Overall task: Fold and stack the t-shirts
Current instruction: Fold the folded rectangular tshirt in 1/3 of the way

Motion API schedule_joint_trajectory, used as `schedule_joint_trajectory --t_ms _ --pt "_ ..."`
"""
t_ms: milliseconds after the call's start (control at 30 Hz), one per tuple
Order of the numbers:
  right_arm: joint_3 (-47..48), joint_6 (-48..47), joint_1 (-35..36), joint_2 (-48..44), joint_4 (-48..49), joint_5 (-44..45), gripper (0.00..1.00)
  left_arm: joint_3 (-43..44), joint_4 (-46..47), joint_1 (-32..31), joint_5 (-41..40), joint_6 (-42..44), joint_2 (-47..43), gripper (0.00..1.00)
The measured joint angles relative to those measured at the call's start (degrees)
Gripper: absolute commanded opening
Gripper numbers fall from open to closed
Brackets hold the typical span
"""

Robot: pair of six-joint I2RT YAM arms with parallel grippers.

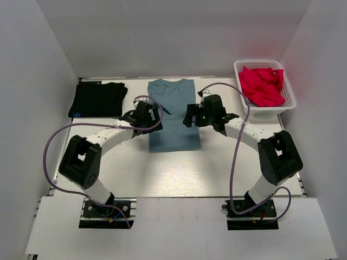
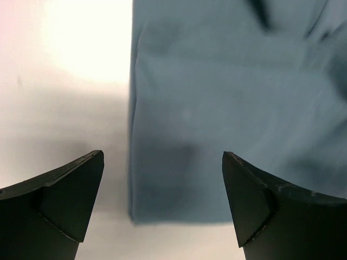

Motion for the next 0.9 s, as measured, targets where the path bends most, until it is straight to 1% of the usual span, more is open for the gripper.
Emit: schedule_joint_trajectory --t_ms 100,233,467,600,700,767,833,900 --pt "-0.74 0.07 -0.02 0.09 -0.02 -3.85 0.90 -6.25 -0.61 -0.11 3.02 -1.40 -4.20 1.00" --pt "3.21 0.70 -0.07 5.09 0.72 -6.21 0.90 -11.78 -2.34 -0.39 5.01 -2.60 -8.59 1.00" --pt "12.92 2.19 -1.70 18.36 2.10 -6.25 0.90 -13.53 -4.57 -0.52 5.64 -3.34 -13.92 1.00" --pt "15.76 2.23 -2.89 22.86 2.80 -6.86 0.90 -14.71 -5.25 -0.52 5.62 -3.48 -14.51 1.00" --pt "16.59 1.38 -3.19 22.69 2.86 -7.72 0.90 -16.68 -4.74 -0.48 5.97 -3.43 -14.51 1.00" --pt "15.26 1.03 -3.21 20.98 2.86 -7.93 0.90 -18.32 -4.13 -0.48 6.49 -3.41 -14.51 1.00" --pt "11.76 1.05 -3.21 16.94 3.02 -8.39 0.90 -19.06 -3.98 -0.48 7.06 -3.41 -14.47 1.00" --pt "6.23 1.44 -3.13 10.58 3.30 -9.05 0.90 -19.08 -3.21 -0.55 7.43 -3.34 -14.29 1.00"
